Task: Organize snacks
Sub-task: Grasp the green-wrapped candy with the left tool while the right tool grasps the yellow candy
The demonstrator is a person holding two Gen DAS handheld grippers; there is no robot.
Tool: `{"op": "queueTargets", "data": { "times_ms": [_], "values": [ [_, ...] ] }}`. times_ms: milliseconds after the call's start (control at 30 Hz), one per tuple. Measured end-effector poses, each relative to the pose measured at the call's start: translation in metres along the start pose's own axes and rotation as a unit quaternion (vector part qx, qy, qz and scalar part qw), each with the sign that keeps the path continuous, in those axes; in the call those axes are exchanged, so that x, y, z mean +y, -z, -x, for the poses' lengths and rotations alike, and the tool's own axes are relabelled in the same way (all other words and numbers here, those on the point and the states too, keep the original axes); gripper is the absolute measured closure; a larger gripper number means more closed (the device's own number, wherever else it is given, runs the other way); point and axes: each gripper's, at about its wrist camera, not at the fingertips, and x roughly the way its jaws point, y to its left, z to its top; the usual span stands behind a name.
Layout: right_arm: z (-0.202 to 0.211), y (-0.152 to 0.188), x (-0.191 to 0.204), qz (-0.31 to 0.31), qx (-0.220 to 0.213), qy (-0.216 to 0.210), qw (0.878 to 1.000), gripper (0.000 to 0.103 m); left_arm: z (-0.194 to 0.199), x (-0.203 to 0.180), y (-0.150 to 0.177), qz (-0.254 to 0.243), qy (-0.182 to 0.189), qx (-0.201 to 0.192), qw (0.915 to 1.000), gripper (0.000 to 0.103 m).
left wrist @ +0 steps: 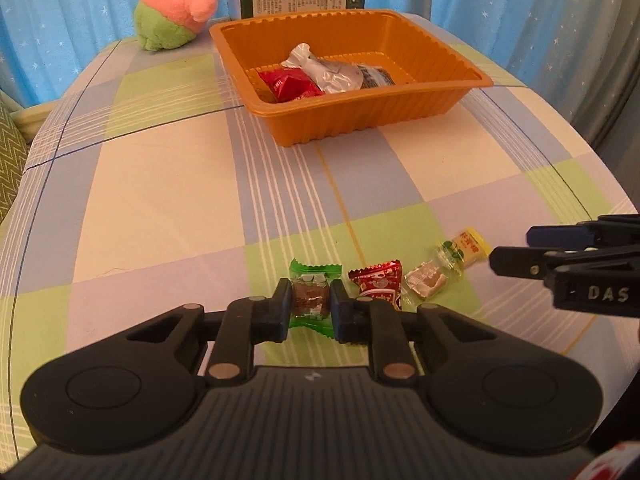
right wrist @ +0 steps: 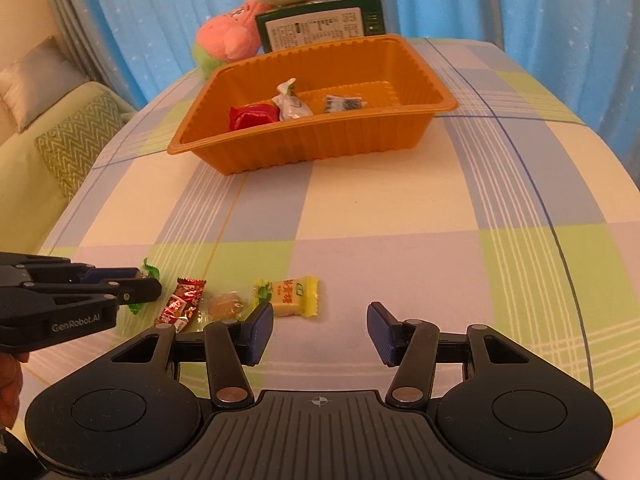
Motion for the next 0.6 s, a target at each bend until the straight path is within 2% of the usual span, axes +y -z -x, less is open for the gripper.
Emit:
{"op": "queueTargets", "data": {
  "times_ms": [300,600],
  "values": [
    [-0.026,0.0,0.015,0.038,0.006,-0.008,0.999,0.05,0.004,0.004,-0.001,0.017,0.007,-0.005,0.9998,0.085],
    [-0.037,0.003,0.035,0.11,-0.004,0.02,0.994,0.05,0.002,0.006,0.002,0.022,0.007,-0.004,0.9997,0.085]
  ]
}}
